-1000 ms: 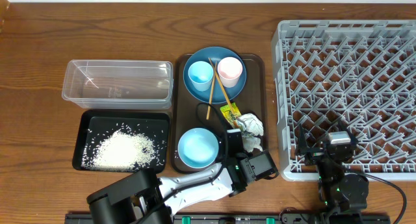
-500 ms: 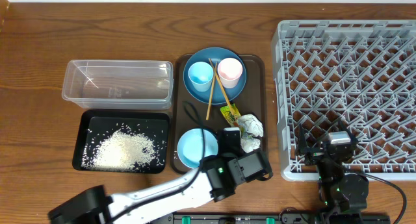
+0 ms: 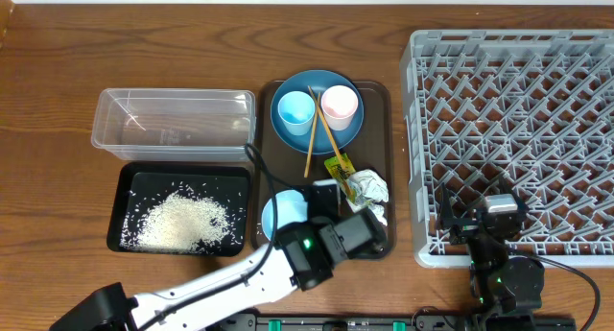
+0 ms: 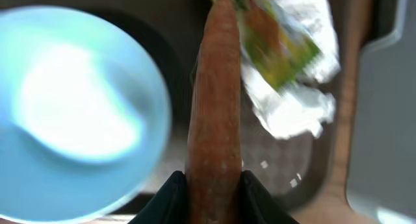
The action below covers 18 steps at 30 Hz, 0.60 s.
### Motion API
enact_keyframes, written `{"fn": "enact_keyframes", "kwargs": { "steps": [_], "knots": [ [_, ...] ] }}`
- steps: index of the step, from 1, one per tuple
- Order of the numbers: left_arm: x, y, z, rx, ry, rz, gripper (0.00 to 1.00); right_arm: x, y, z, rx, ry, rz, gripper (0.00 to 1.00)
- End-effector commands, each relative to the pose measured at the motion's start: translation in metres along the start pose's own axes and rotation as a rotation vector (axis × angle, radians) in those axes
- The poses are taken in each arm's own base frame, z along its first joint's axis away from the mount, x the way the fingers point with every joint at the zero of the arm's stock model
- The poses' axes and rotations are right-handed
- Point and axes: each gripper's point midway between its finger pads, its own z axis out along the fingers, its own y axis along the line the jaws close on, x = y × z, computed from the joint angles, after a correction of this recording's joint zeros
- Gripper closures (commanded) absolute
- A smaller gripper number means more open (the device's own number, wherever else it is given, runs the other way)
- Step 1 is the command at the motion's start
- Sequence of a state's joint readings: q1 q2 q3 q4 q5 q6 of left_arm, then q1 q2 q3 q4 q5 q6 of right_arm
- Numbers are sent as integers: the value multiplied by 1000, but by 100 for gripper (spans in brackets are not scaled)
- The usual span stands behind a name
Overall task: Sort waste into correct bins and load items into the dishwasher rack
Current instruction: 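Position the left gripper over the carrot and grasp it, then carry the carrot with the left gripper and drop it on the black tray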
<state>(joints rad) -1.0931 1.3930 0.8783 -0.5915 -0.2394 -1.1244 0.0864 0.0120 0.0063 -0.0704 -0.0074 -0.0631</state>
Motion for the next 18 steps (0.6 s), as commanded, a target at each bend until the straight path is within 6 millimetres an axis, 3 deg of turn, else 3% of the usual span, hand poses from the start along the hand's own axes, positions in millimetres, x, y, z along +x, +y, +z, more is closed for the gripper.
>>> {"fn": "enact_keyframes", "kwargs": {
  "steps": [1,7,18],
  "knots": [
    [-19,15,1,-38,-27,-49,77,1,1,0,-6,1,-13,1],
    [-46,54,-2,-129,-42,-164,77,1,1,0,-6,1,-13,1],
    [-78,129,-38,-245,-84,-383,77,1,1,0,-6,1,-13,1]
  ]
}}
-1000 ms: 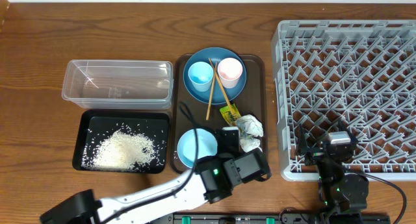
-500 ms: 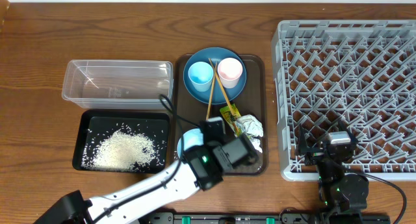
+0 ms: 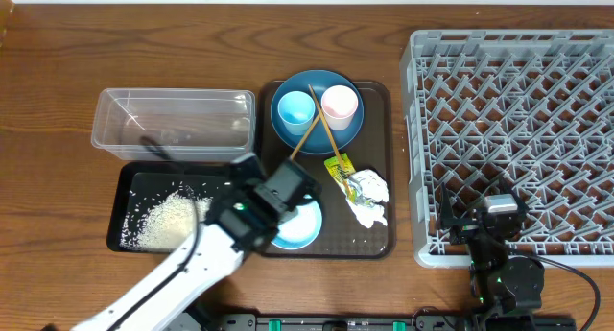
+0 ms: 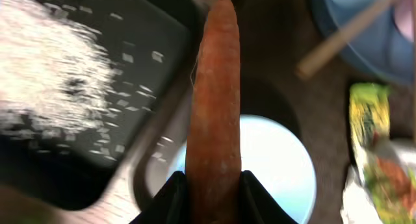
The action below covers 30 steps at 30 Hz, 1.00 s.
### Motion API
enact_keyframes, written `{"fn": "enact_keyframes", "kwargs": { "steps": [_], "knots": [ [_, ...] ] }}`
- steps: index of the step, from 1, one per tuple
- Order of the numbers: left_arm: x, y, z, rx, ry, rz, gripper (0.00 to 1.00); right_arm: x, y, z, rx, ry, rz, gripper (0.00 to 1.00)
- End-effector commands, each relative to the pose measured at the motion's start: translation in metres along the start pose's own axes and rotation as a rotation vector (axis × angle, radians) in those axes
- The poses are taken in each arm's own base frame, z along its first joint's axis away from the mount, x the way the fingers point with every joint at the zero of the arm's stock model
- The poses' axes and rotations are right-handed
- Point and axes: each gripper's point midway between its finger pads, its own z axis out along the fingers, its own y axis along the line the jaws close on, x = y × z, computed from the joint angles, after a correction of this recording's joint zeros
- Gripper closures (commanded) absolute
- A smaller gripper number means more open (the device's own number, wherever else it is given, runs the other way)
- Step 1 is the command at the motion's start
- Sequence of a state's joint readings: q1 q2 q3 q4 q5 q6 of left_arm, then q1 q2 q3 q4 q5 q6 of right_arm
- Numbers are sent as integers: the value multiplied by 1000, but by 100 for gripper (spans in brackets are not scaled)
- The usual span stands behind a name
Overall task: Sort waste into correct bins and load items into the dishwasher rack
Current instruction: 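Carry the carrot with the left gripper and drop it on the black tray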
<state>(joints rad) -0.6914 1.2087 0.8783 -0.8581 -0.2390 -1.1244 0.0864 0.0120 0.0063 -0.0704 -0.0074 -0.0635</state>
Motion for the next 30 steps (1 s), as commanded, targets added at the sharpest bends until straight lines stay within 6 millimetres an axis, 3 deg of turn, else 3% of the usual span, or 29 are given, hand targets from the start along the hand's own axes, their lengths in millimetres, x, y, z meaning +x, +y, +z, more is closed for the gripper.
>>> {"fn": "enact_keyframes", "kwargs": {
  "steps": [1,8,17,21,30],
  "knots": [
    [-18,18,-5,-28,-32,-67,77,1,1,0,-6,1,-13,2],
    [-37,56,-2,-130,-31,-191,77,1,1,0,-6,1,-13,1],
    [-53,79,2,-185,-62,-340,77,1,1,0,-6,1,-13,1],
    [-51,91,9,-215,-66,-430,77,1,1,0,-6,1,-13,1],
    [-52,85,36,-148,-107,-499,77,1,1,0,-6,1,-13,1]
  ]
}}
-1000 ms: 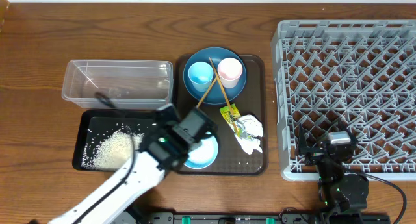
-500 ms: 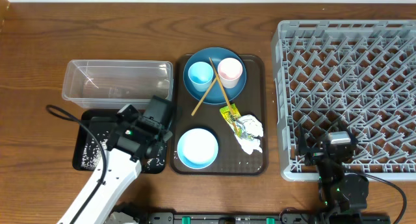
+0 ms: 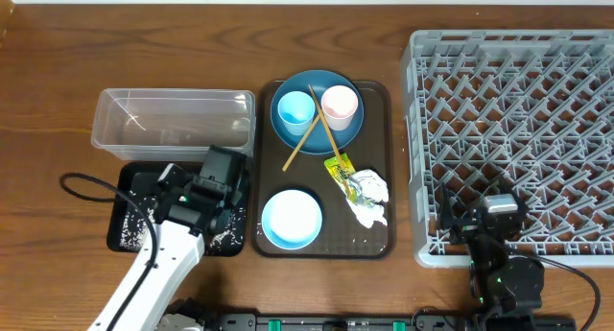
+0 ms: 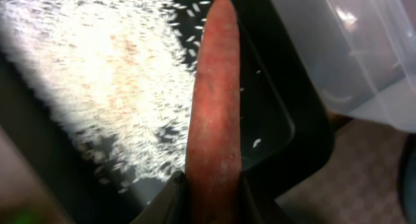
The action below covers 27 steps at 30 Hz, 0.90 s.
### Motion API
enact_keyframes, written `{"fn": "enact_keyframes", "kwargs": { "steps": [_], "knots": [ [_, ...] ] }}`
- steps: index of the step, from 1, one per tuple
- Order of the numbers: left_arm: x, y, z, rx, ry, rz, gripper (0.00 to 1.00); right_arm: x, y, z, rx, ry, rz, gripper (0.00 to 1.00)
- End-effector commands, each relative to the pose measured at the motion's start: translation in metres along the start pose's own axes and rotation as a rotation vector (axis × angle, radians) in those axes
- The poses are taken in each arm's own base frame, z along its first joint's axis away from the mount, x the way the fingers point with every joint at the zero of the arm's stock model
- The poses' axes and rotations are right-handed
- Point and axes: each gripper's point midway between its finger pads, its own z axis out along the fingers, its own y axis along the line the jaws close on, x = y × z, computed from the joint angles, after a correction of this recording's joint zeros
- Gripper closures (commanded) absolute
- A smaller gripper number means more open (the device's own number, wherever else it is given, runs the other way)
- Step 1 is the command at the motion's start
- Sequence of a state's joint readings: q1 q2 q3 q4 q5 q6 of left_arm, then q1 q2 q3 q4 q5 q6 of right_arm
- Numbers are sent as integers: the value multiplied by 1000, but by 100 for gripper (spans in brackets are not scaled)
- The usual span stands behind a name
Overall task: Sort waste into correct bins and load items into the dishwasher rack
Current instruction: 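Carry the carrot with the left gripper and drop it on the black tray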
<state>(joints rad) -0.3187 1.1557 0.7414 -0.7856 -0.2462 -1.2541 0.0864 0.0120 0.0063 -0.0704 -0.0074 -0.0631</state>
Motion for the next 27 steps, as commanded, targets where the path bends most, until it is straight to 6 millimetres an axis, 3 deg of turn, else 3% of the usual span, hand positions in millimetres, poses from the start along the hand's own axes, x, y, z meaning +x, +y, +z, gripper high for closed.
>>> {"fn": "enact_keyframes", "kwargs": {
  "steps": [1,10,18,21,27],
  "knots": [
    [-5,-1,4,10,-32,-39,77,1,1,0,-6,1,-13,1],
    [-2,5,25,-77,-21,-67,77,1,1,0,-6,1,-13,1],
    [2,-1,42,-96,-17,-61,76,1,1,0,-6,1,-13,1],
    [2,-2,42,-92,-18,-62,65,1,1,0,-6,1,-13,1],
    [1,-4,42,-85,-23,-61,55,1,1,0,-6,1,-13,1]
  ]
}}
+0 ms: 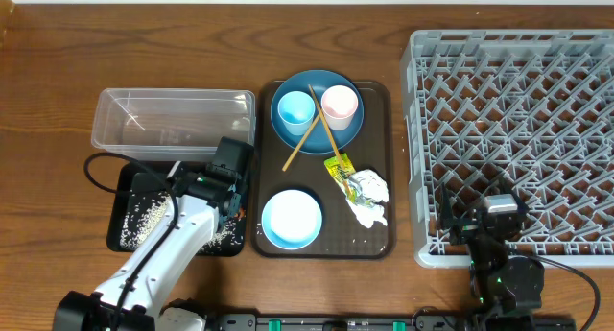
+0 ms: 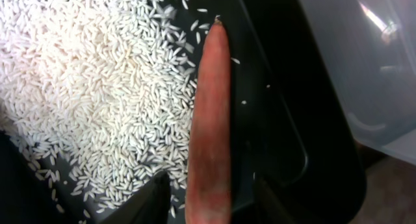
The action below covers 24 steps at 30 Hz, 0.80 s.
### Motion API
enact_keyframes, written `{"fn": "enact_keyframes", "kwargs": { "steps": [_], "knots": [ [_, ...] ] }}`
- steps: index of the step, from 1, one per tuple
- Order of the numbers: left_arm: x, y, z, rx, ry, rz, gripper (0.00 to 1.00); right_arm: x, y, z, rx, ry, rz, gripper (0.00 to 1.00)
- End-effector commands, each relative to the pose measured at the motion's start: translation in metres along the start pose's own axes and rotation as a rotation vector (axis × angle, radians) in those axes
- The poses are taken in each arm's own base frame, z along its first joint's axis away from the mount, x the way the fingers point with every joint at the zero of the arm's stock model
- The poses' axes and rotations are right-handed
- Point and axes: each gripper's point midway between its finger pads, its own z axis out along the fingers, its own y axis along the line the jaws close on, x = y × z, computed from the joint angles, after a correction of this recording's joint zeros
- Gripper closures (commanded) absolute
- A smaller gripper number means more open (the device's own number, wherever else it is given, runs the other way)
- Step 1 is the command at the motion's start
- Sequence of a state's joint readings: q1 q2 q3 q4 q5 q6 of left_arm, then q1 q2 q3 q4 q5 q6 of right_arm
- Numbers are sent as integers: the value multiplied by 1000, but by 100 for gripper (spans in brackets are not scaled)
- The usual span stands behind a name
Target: Sort waste into correct bins and load items into the dishwasher rack
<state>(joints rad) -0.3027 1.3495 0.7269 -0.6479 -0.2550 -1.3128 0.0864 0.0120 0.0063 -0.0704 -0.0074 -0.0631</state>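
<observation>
An orange carrot [image 2: 211, 120] lies in the black tray [image 2: 286, 139] along the right edge of a heap of white rice [image 2: 97, 87]. My left gripper [image 2: 213, 188] is open, its fingers [image 2: 162, 193] standing apart on either side of the carrot's thick end. In the overhead view the left gripper [image 1: 226, 174] sits over the black tray's [image 1: 129, 182] right part and hides the carrot. My right gripper [image 1: 499, 221] rests at the front edge of the grey dishwasher rack [image 1: 518, 130]; its jaws are not clear.
A clear plastic bin [image 1: 173, 120] stands behind the black tray. The brown tray [image 1: 384, 168] holds a blue plate [image 1: 317, 131] with a blue cup [image 1: 295, 108], a pink cup [image 1: 339, 104] and chopsticks [image 1: 307, 144], a blue bowl [image 1: 291, 218], a green wrapper [image 1: 338, 168] and crumpled paper [image 1: 369, 192].
My left gripper has opened and let go of the carrot, which now lies in the black tray beside the rice. The gripper sits lower and slightly further back. The right arm is unmoved.
My left gripper was shut on the carrot over the brown tray near the wrapper. Then it held it over the blue bowl, then above the black tray's rice. Now the carrot lies in that tray and the gripper is open.
</observation>
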Motion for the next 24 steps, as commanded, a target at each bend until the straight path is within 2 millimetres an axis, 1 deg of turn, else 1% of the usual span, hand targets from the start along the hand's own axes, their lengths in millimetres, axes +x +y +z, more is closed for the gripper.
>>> {"fn": "enact_keyframes", "kwargs": {
  "steps": [1,4,7,9,11,13,16,19,21,24],
  "knots": [
    [-5,2,1,-8,-26,0,55,1,1,0,-6,1,-13,1],
    [-7,-5,-4,19,-26,63,55,1,1,0,-6,1,-13,1],
    [-7,-25,-23,113,1,217,55,1,1,0,-6,1,-13,1],
    [-2,-42,-41,210,44,322,55,1,1,0,-6,1,-13,1],
    [13,-60,-66,352,121,473,51,1,1,0,-6,1,-13,1],
    [28,-75,-96,501,195,584,51,1,1,0,-6,1,-13,1],
    [42,-84,-132,632,292,626,51,1,1,0,-6,1,-13,1],
    [50,-89,-159,702,364,653,52,1,1,0,-6,1,-13,1],
    [51,-93,-169,721,372,682,52,1,1,0,-6,1,-13,1],
    [54,-100,-173,749,344,787,52,1,1,0,-6,1,-13,1]
  ]
}}
